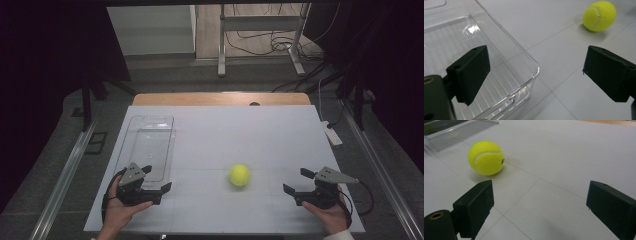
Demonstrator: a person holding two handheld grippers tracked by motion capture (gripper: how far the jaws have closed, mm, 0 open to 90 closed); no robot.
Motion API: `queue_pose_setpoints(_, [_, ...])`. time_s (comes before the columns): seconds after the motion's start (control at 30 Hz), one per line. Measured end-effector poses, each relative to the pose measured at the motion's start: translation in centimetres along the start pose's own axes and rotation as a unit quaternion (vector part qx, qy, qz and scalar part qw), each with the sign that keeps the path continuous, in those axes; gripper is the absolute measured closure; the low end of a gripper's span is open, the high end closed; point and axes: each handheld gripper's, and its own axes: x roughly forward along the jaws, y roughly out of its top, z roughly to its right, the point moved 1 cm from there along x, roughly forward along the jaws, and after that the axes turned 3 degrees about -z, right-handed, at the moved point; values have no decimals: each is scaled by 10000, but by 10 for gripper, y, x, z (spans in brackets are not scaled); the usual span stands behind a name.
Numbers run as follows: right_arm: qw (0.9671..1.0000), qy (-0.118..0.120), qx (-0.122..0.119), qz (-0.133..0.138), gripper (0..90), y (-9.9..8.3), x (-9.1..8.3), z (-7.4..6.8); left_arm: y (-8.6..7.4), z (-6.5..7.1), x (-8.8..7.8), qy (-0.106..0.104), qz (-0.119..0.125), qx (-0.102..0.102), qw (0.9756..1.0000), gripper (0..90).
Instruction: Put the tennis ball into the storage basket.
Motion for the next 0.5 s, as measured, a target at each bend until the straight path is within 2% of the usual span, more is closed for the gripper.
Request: queue_pose_setpoints(0.5, [10000,-13,-11,-78,81,-1,3,-1,10,2,-2,-139,-112,99,9998,86])
